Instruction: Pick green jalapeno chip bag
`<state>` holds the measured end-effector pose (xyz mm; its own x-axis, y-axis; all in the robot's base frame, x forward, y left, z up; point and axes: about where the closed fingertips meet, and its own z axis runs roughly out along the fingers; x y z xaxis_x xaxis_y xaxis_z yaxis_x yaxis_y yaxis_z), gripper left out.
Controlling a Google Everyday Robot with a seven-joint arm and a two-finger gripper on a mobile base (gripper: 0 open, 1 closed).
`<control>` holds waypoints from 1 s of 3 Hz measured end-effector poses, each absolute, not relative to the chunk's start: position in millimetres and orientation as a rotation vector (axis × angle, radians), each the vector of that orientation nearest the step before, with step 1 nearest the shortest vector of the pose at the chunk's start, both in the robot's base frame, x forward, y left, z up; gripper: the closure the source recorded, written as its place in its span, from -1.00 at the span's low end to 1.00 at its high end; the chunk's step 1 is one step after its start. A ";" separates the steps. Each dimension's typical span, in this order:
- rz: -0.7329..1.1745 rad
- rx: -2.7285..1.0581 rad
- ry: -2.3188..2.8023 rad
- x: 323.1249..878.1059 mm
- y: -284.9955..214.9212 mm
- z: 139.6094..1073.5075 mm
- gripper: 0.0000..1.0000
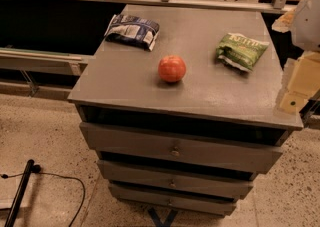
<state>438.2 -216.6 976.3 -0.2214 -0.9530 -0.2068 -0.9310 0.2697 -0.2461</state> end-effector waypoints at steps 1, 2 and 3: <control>-0.099 -1.724 2.231 438.2 -216.6 976.4 -1.00; -0.077 -1.675 2.201 451.1 -222.1 976.5 -1.00; 0.008 -1.570 2.154 469.7 -238.8 971.0 -1.00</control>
Offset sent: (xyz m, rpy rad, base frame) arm 0.0319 -0.0147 -0.0046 0.1138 -0.0599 -0.0235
